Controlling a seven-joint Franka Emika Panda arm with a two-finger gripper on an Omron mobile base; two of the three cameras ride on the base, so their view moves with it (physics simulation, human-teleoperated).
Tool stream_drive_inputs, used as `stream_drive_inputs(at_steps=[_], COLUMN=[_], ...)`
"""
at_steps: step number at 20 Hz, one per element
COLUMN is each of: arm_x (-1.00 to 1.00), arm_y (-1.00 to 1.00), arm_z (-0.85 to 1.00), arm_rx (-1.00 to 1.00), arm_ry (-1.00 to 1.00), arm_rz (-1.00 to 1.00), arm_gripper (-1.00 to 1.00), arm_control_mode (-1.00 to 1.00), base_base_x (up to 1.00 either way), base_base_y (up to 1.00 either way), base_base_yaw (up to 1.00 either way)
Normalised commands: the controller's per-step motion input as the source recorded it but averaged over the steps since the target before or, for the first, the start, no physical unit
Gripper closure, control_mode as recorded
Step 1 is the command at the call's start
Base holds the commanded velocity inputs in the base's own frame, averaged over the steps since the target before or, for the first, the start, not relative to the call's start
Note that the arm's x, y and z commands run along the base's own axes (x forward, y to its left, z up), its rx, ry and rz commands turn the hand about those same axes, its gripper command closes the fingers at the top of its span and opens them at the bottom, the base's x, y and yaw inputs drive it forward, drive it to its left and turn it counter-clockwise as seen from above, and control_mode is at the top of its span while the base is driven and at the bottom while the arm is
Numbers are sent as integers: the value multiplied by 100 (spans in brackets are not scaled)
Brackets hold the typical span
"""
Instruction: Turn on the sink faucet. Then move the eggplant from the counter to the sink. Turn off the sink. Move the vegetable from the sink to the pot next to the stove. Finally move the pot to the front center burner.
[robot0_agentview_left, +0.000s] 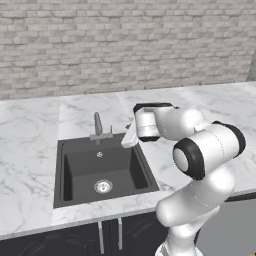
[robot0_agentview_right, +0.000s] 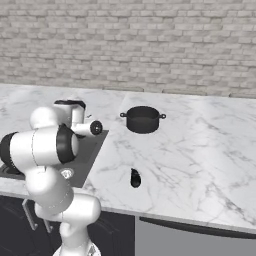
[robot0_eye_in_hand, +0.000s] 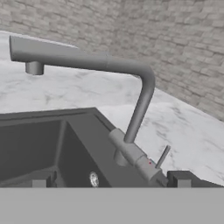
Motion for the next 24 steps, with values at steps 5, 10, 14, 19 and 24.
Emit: stream_drive_inputs(at_steps=[5, 10, 14, 19, 24], arm_x=[40, 38, 32, 26, 23], arm_y=[0, 0, 2, 10, 14], arm_z=[-8, -3, -1, -1, -2], arm_rx=[3, 6, 5, 2, 0], arm_ry=[0, -2, -1, 0, 0], arm_rz=[10, 9, 7, 3, 0], arm_gripper=[-100, -100, -100, -100, -100], arm_control_mode=[-100, -100, -100, -100, -100], base_base_x=[0, 0, 0, 0, 0], base_base_y=[0, 0, 0, 0, 0], base_base_yaw=[0, 0, 0, 0, 0])
